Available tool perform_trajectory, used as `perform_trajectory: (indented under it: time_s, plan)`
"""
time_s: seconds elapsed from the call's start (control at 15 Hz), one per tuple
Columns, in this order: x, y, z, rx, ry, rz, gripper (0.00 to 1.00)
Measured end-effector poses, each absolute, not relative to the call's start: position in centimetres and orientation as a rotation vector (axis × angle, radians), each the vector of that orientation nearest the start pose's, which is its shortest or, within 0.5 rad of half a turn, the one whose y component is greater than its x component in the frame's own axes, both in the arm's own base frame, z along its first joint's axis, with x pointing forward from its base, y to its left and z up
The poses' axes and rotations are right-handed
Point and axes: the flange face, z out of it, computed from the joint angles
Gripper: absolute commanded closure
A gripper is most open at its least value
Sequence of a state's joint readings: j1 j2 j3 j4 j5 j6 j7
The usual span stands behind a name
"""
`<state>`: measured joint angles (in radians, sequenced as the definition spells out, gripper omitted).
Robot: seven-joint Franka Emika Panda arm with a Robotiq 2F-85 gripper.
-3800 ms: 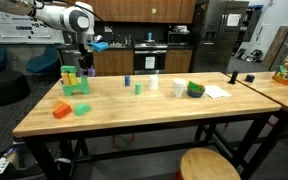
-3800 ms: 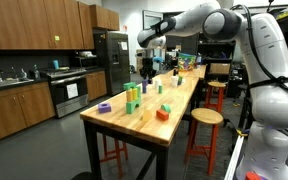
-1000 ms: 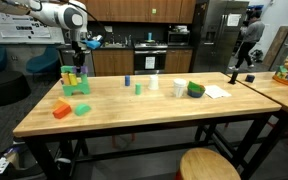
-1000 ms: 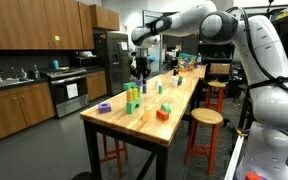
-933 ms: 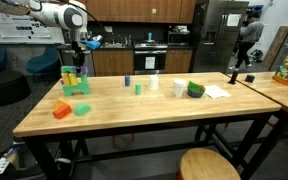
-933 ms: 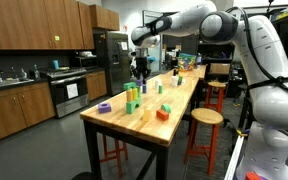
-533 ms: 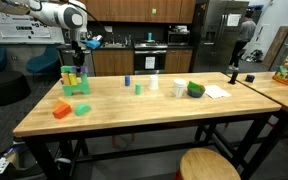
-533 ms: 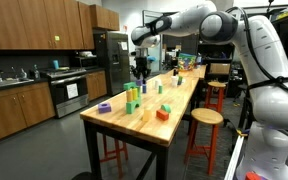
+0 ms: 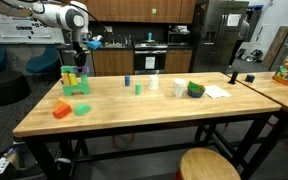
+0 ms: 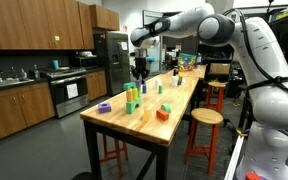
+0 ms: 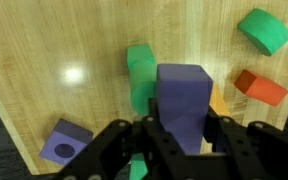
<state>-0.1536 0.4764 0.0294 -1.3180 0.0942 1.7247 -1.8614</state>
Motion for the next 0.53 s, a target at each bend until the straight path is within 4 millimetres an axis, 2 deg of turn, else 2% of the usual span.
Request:
perform_trajectory:
  time_s: [0.53]
  plan:
    - [68.98,-8.08,45.98,2.133,2.453,0.089,0.84]
